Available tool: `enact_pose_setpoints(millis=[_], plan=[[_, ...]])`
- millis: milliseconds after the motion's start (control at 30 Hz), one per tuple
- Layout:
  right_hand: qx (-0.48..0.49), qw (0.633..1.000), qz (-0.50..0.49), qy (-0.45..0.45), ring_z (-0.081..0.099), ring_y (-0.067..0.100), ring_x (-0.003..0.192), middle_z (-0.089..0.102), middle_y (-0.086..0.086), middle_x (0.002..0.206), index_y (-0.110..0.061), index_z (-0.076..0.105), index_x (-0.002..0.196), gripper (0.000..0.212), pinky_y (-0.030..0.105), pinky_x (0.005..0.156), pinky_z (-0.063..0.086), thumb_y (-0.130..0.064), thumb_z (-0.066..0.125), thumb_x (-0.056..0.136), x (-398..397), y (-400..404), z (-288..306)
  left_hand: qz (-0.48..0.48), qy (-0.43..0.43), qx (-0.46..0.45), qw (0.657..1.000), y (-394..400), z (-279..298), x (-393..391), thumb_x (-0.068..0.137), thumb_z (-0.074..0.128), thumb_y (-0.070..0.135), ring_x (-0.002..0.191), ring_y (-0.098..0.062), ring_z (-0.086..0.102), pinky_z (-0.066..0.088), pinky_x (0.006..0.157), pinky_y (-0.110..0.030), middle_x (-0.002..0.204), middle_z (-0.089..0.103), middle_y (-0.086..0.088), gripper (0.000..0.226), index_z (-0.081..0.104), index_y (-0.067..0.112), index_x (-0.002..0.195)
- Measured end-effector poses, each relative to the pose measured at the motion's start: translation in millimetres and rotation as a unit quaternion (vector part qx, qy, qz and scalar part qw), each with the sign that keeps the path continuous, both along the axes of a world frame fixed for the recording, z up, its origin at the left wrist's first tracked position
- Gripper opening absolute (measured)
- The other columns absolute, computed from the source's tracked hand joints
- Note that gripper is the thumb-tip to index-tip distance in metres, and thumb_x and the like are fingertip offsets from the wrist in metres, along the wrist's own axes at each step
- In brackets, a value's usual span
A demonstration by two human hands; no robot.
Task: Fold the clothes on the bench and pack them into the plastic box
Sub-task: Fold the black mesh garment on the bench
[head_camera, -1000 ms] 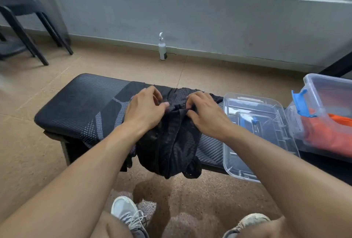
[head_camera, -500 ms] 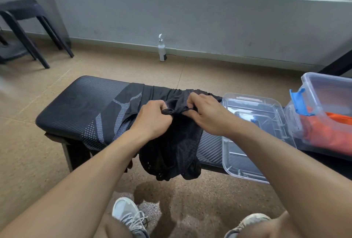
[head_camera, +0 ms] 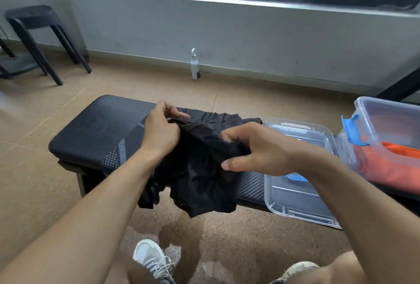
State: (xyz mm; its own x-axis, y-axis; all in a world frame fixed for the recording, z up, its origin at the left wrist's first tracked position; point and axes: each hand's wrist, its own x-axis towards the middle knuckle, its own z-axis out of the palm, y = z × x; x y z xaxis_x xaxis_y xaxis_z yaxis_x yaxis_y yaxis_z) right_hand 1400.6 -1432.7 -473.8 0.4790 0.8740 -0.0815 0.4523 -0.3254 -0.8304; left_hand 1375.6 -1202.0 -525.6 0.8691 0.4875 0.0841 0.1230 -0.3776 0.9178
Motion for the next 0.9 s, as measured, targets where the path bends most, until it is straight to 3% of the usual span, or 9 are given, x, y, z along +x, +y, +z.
enact_pose_setpoints(millis=[100,200,267,400,500,600,767,900], plan=[[0.104,0.974,0.024,0.202,0.062,0.017,0.069,0.061,0.002,0.077,-0.017,0.057,0.083,0.024,0.026,0.063,0.050,0.003,0.068,0.086,-7,-14,17,0.014,0.006,0.005,1.000,9,-5,5,0.081,0.053,-0.015,0.086,0.000,0.068,0.052,0.072,-0.017,0.093,0.076,0.007,0.033,0.059,0.012,0.099],[0.175,0.939,0.007,0.296,0.068,0.016,0.067,0.067,0.008,0.081,-0.008,0.058,0.092,0.020,0.024,0.061,0.055,0.006,0.067,0.081,1,-40,29,0.032,0.005,0.032,0.999,15,-9,10,0.082,0.057,-0.010,0.093,-0.017,0.069,0.055,0.079,-0.032,0.095,0.074,0.003,0.032,0.066,0.016,0.098],[0.231,0.912,-0.052,0.335,0.069,0.017,0.065,0.067,0.010,0.083,-0.008,0.063,0.093,0.020,0.025,0.060,0.057,-0.001,0.074,0.077,9,-56,33,0.043,0.015,0.039,0.998,21,-11,12,0.083,0.060,-0.005,0.092,-0.020,0.069,0.056,0.077,-0.032,0.091,0.073,0.005,0.030,0.070,0.020,0.095],[0.299,0.837,-0.340,0.307,0.069,0.018,0.073,0.073,0.009,0.091,-0.007,0.068,0.110,0.020,0.026,0.066,0.060,-0.006,0.065,0.090,38,-66,10,0.022,0.072,0.006,0.997,34,-17,18,0.086,0.074,0.017,0.088,-0.022,0.073,0.062,0.081,-0.042,0.083,0.077,0.006,0.011,0.077,0.027,0.082],[0.276,0.787,-0.512,0.206,0.066,0.014,0.065,0.075,-0.001,0.073,-0.011,0.069,0.098,0.009,0.021,0.057,0.056,-0.005,0.069,0.091,54,-65,-17,-0.081,0.131,-0.034,0.987,34,-11,13,0.087,0.079,0.032,0.093,-0.027,0.076,0.058,0.090,-0.046,0.086,0.080,-0.002,0.009,0.083,0.024,0.085],[0.226,0.807,-0.521,0.161,0.068,0.009,0.061,0.076,-0.005,0.071,-0.012,0.069,0.095,0.007,0.020,0.056,0.055,-0.008,0.072,0.090,55,-58,-30,-0.138,0.136,-0.117,0.974,19,-1,7,0.088,0.077,0.036,0.099,-0.032,0.076,0.054,0.098,-0.050,0.095,0.081,-0.008,0.019,0.084,0.018,0.090],[0.145,0.913,-0.351,0.152,0.070,0.010,0.070,0.078,-0.002,0.082,-0.017,0.072,0.093,0.011,0.021,0.065,0.055,-0.007,0.070,0.092,29,-21,-27,-0.176,0.108,-0.148,0.967,-31,5,2,0.084,0.074,0.054,0.100,-0.038,0.074,0.052,0.100,-0.060,0.097,0.080,-0.014,0.049,0.080,0.007,0.094],[0.130,0.944,-0.282,0.114,0.073,0.012,0.084,0.079,0.002,0.095,-0.021,0.074,0.095,0.013,0.025,0.077,0.056,-0.009,0.071,0.092,19,-5,-31,-0.189,0.083,-0.191,0.960,-58,5,-6,0.080,0.076,0.059,0.095,-0.037,0.076,0.054,0.097,-0.060,0.093,0.080,-0.015,0.051,0.081,0.009,0.090]])
